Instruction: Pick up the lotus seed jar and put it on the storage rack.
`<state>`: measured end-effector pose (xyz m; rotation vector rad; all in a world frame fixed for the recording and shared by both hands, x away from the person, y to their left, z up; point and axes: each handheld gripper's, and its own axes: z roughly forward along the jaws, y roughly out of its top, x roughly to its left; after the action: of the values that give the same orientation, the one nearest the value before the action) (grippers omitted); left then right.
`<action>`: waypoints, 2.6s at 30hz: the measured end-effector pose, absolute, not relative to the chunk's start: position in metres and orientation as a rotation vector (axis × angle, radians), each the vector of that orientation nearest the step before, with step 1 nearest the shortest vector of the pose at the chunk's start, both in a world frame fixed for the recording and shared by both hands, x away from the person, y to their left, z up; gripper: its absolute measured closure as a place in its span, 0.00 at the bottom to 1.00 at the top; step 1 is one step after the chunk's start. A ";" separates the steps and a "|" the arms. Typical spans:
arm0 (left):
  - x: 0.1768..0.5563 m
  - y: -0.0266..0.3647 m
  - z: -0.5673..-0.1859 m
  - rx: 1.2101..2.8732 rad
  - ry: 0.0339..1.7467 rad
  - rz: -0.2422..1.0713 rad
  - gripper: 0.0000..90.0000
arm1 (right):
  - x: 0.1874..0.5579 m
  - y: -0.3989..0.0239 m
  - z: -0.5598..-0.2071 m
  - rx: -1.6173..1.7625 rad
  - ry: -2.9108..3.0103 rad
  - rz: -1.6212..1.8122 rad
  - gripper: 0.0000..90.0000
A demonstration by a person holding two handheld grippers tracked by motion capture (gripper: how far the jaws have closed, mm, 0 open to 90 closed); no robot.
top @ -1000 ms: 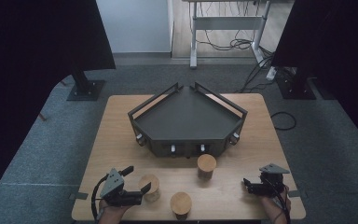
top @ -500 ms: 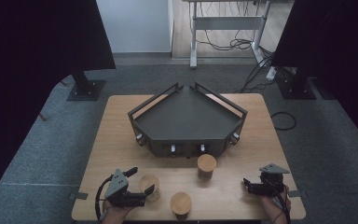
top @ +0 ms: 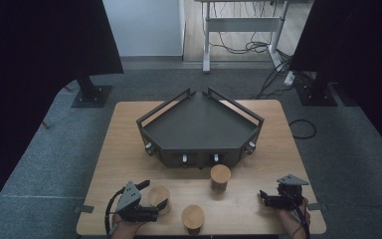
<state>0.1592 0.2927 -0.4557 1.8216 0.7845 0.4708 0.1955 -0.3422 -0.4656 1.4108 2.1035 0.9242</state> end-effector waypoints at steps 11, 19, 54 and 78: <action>0.162 0.290 -0.458 1.846 0.782 0.464 0.08 | 0.196 -0.342 -0.466 1.411 2.104 0.924 0.04; 0.164 0.288 -0.459 1.865 0.783 0.457 0.08 | 0.196 -0.342 -0.466 1.411 2.103 0.924 0.04; 0.176 0.288 -0.463 1.937 0.774 0.407 0.17 | 0.196 -0.342 -0.466 1.411 2.104 0.924 0.04; 0.172 0.286 -0.459 1.946 0.735 0.429 0.26 | 0.196 -0.342 -0.466 1.411 2.104 0.924 0.04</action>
<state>0.1718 0.2855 -0.4588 1.9456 0.7353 0.4293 0.1956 -0.3422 -0.4656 1.4106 2.1037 0.9241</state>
